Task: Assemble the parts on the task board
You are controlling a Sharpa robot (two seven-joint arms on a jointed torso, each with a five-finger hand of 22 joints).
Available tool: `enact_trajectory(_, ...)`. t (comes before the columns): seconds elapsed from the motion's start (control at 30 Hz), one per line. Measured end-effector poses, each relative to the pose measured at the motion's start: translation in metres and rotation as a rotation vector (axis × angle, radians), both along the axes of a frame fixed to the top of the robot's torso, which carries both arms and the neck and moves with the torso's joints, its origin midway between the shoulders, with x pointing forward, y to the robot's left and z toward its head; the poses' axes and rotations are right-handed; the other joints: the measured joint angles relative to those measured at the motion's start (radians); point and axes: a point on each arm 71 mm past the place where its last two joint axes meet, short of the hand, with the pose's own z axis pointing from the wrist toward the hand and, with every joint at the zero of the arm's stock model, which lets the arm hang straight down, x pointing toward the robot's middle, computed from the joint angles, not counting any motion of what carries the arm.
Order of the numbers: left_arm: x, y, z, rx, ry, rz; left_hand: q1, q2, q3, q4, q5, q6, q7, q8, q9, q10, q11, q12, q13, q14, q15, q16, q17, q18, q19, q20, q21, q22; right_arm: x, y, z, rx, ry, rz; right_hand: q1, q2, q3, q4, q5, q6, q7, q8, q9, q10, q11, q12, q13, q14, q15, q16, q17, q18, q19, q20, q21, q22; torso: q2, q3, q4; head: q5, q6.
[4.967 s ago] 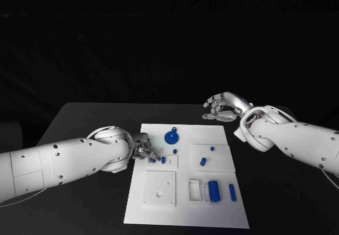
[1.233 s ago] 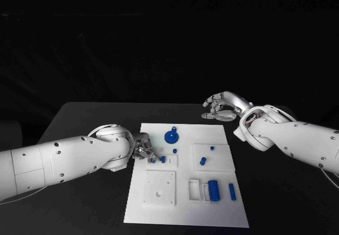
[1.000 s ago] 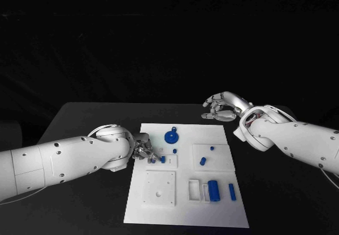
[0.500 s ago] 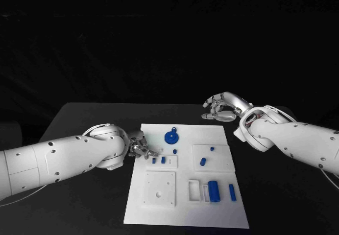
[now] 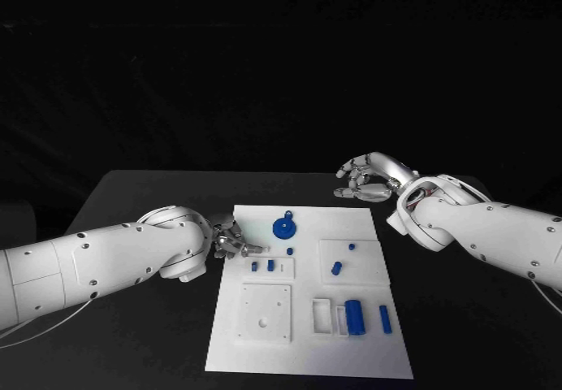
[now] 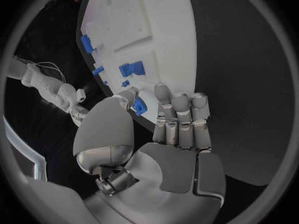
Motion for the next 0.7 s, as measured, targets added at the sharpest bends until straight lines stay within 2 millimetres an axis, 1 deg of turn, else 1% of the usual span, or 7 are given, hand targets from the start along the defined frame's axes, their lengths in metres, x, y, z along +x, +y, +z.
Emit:
enact_trajectory(0.1,0.000,0.000,0.000,-0.011,-0.002,0.002,0.027,0.011,-0.001,0.001,0.000,0.000,0.000,0.000,0.001,0.000,0.000,0.000,0.001,0.000,0.000,0.000,-0.001,0.000,0.000,0.000,0.000,0.000,0.000,0.000,0.000,0.000,0.000,0.000,0.000,0.000,0.000,0.000,0.000,0.000,0.000,0.000,0.000,0.000,0.000,0.004,-0.001,0.000,0.000,0.000,0.000,0.000,0.000,0.000,0.000,0.000,0.000,0.0002,-0.0003,0.001,0.000)
enact_trajectory(0.23,0.000,0.004,0.001,-0.034,-0.014,0.008,0.119,0.056,-0.020,-0.046,0.000,-0.008,0.003,-0.001,-0.003,-0.007,0.007,-0.012,0.001,-0.005,0.005,-0.010,-0.006,0.000,-0.011,0.004,-0.006,0.000,0.000,0.000,0.000,0.000,0.000,0.000,0.000,0.000,0.000,0.000,0.000,0.001,-0.001,0.000,0.000,0.000,0.000,0.004,-0.001,0.000,0.000,0.000,0.000,0.000,0.000,0.000,0.000,0.000,0.000,0.0005,-0.0004,0.001,0.001)
enact_trajectory(0.3,-0.001,0.006,0.001,-0.049,-0.022,0.007,0.151,0.080,-0.042,-0.068,0.000,-0.014,0.007,-0.005,-0.010,-0.017,0.010,-0.022,-0.003,-0.012,0.012,-0.021,-0.012,-0.016,-0.022,0.007,-0.014,0.000,0.000,0.000,0.000,0.000,0.000,0.000,0.000,0.000,0.000,0.000,0.000,0.001,-0.001,0.000,0.000,0.000,0.000,0.004,-0.001,0.000,0.000,0.000,0.001,0.000,0.000,0.000,0.000,0.000,0.000,0.0005,-0.0005,0.001,0.002)
enact_trajectory(0.4,-0.004,0.007,0.003,-0.084,-0.033,-0.002,0.208,0.105,-0.069,-0.101,0.000,-0.018,0.010,-0.012,-0.020,-0.039,0.018,-0.052,-0.019,-0.036,0.018,-0.051,-0.027,-0.018,-0.044,0.012,-0.038,-0.008,0.000,-0.001,0.000,0.000,0.000,-0.001,0.000,0.000,0.000,0.000,0.000,0.001,-0.001,0.000,0.000,0.000,0.000,0.004,-0.002,0.000,0.000,0.000,0.001,0.000,0.000,0.000,0.000,0.000,0.000,0.0005,-0.0006,0.001,0.003)
enact_trajectory(0.43,-0.005,0.007,0.003,-0.096,-0.035,-0.006,0.219,0.115,-0.075,-0.109,0.000,-0.021,0.011,-0.018,-0.025,-0.043,0.022,-0.064,-0.024,-0.043,0.022,-0.061,-0.032,-0.032,-0.051,0.015,-0.047,-0.011,0.000,-0.001,0.000,0.000,0.000,-0.001,0.000,0.000,0.000,0.000,0.000,0.001,-0.001,0.000,0.000,0.000,0.000,0.004,-0.002,0.000,0.000,0.000,0.001,0.000,0.000,0.000,0.000,0.000,0.000,0.0005,-0.0007,0.001,0.003)
enact_trajectory(0.57,-0.012,0.010,0.006,-0.145,-0.046,-0.024,0.277,0.144,-0.084,-0.152,0.009,-0.033,0.024,-0.042,-0.047,-0.064,0.032,-0.112,-0.048,-0.065,0.039,-0.102,-0.052,-0.034,-0.074,0.020,-0.082,-0.025,-0.001,-0.002,0.000,0.000,0.000,-0.003,0.000,0.000,0.000,0.000,0.000,0.001,-0.001,0.000,0.000,0.000,0.000,0.004,-0.002,0.000,0.000,0.000,0.001,-0.001,0.000,0.000,0.000,0.001,0.000,0.0005,-0.0010,0.001,0.003)
enact_trajectory(0.7,-0.019,0.016,0.007,-0.185,-0.045,-0.037,0.295,0.163,-0.091,-0.174,0.012,-0.019,0.028,-0.049,-0.058,-0.064,0.032,-0.128,-0.055,-0.066,0.041,-0.110,-0.057,-0.043,-0.075,0.021,-0.091,-0.029,-0.001,-0.003,0.000,0.000,0.001,-0.004,0.000,0.000,0.000,0.000,0.000,0.001,-0.001,0.000,0.000,0.000,0.000,0.004,-0.002,0.000,0.000,0.000,0.001,-0.001,0.000,0.000,0.000,0.001,0.000,0.0005,-0.0010,0.000,0.003)
